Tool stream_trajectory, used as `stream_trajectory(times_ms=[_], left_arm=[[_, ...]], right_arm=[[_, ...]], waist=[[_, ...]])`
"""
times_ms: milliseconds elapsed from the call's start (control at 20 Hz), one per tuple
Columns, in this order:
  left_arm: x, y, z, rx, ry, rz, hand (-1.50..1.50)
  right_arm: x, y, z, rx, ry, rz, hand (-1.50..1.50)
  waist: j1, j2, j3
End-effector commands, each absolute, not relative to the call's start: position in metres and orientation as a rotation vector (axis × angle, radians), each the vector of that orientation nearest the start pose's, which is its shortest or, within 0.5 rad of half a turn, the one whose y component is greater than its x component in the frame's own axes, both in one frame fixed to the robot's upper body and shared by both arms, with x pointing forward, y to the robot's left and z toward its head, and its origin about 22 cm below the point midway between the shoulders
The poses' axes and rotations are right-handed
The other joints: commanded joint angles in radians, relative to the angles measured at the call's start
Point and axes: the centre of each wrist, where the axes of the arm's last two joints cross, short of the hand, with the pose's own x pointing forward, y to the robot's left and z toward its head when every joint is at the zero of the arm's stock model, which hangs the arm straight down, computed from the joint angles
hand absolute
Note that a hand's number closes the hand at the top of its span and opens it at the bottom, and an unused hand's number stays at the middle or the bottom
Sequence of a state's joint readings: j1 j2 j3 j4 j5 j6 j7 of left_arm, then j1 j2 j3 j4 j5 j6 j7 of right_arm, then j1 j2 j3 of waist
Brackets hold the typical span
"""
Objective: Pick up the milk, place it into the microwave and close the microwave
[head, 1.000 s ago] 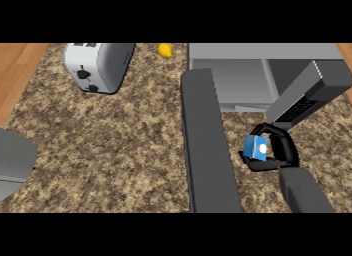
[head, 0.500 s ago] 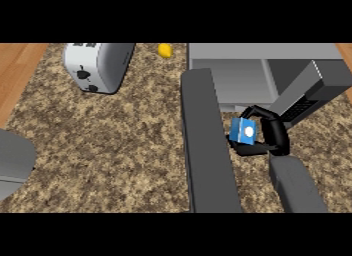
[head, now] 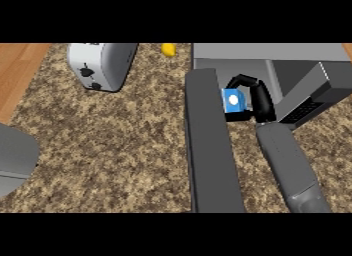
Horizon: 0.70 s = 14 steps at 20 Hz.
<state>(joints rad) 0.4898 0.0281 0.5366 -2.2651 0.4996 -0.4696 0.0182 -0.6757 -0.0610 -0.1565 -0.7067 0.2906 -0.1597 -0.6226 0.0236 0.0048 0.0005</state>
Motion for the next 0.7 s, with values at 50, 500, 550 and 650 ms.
stream_trajectory(times_ms=[50,500,550,650], left_arm=[[0.083,0.350,0.097,0.059,-1.926,0.077,-1.50],[0.089,0.361,0.101,0.002,-1.943,0.021,-1.50],[0.102,0.342,0.095,0.007,-1.940,0.049,-1.50],[0.108,0.350,0.099,0.030,-1.955,0.042,-1.50]], right_arm=[[0.414,-0.173,0.013,-0.339,-1.950,0.432,1.50],[0.430,-0.189,0.017,-0.557,-1.895,0.403,1.50],[0.428,-0.199,0.014,-0.539,-1.913,0.432,1.50],[0.440,-0.206,0.038,-0.599,-1.909,0.405,1.50]], waist=[[0.013,0.006,0.000],[0.056,0.024,0.002],[0.042,0.028,0.002],[0.052,0.032,0.002]])
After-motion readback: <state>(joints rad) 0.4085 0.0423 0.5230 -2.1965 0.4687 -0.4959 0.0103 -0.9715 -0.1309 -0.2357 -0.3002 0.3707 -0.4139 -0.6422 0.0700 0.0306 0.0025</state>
